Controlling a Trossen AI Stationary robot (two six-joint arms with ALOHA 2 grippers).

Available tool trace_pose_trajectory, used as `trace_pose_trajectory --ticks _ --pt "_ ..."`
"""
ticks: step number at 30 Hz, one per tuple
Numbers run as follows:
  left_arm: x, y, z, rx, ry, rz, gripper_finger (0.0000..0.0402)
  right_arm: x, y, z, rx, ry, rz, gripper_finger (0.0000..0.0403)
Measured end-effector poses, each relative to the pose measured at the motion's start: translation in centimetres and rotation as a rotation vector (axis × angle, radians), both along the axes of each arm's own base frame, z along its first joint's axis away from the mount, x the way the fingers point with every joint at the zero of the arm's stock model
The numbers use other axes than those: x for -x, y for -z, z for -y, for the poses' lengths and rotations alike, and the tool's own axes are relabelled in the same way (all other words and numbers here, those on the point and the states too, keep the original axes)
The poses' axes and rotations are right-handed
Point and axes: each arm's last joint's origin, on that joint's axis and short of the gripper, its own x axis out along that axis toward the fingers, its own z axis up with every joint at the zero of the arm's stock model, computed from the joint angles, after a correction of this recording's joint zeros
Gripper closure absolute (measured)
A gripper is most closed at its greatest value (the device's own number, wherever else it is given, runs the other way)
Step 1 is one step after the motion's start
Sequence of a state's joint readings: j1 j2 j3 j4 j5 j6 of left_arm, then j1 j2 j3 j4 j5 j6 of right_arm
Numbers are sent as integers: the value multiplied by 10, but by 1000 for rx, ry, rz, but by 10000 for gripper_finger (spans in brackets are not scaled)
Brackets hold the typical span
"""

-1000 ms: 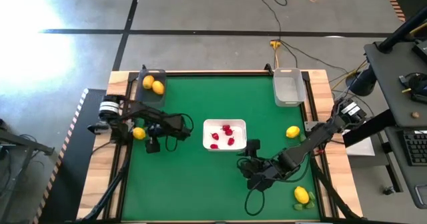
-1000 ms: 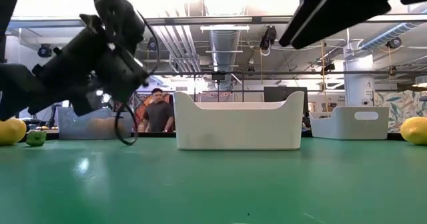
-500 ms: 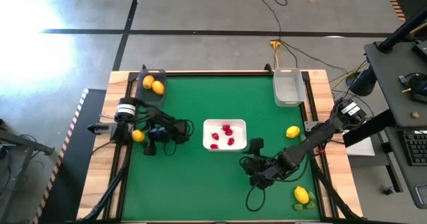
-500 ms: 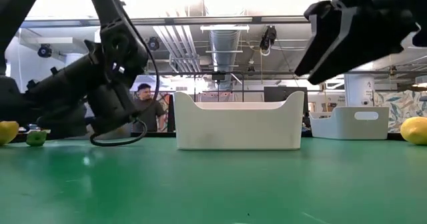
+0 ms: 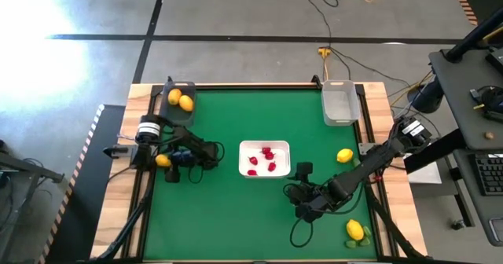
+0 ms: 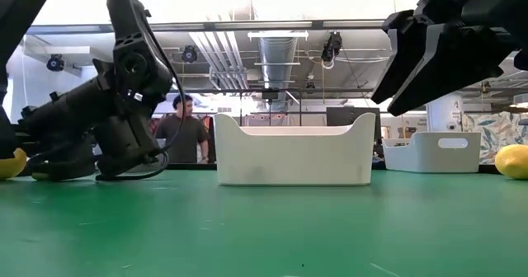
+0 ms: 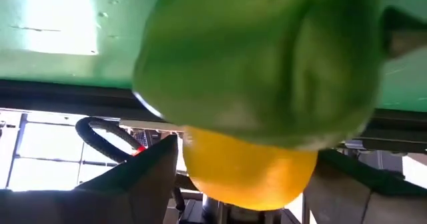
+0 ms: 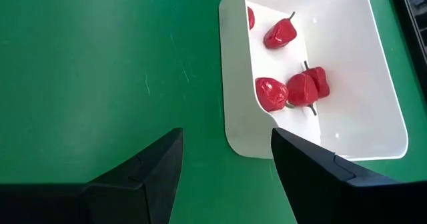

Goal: Sort produce into baskets
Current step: Put the yellow lemon into the black bin

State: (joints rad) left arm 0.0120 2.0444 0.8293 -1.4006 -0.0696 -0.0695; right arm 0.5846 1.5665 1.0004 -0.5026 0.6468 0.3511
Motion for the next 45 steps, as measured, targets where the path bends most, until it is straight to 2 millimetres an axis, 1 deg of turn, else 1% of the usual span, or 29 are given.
trace_pose_trajectory --ticks 6,10,14,17,19,23,27,31,33,35,38,40,45 --pt "1 1 0 -13 -10 17 163 0 0 0 -9 9 6 181" --pt "1 0 1 -29 -20 19 189 0 0 0 -11 11 6 181" --pt "0 -7 2 -68 -38 70 213 0 0 0 -11 11 7 181" --pt "-7 -26 4 -85 -56 222 214 0 0 -1 -11 9 7 181" --pt "-11 -44 5 -84 -82 346 208 1 -1 0 -11 9 6 181" --pt "-14 -90 5 -95 -117 625 206 1 -2 0 2 -8 3 181" --pt "-17 -138 -3 -216 -108 931 210 -2 -3 1 19 -17 9 181" --pt "-17 -181 -20 -424 -124 1198 210 -5 -5 5 26 -20 17 181" --pt "-16 -198 -33 -536 -185 1301 210 -6 -5 6 25 -14 18 181" --pt "-14 -208 -48 -617 -265 1365 210 -7 -5 6 24 -14 20 181" --pt "-10 -214 -73 -712 -373 1399 210 -7 -5 6 16 -10 24 181" --pt "-4 -214 -91 -777 -448 1383 210 -6 -5 5 1 -1 27 181" --pt "9 -198 -131 -915 -627 1281 211 -3 -4 0 -17 -2 29 181"
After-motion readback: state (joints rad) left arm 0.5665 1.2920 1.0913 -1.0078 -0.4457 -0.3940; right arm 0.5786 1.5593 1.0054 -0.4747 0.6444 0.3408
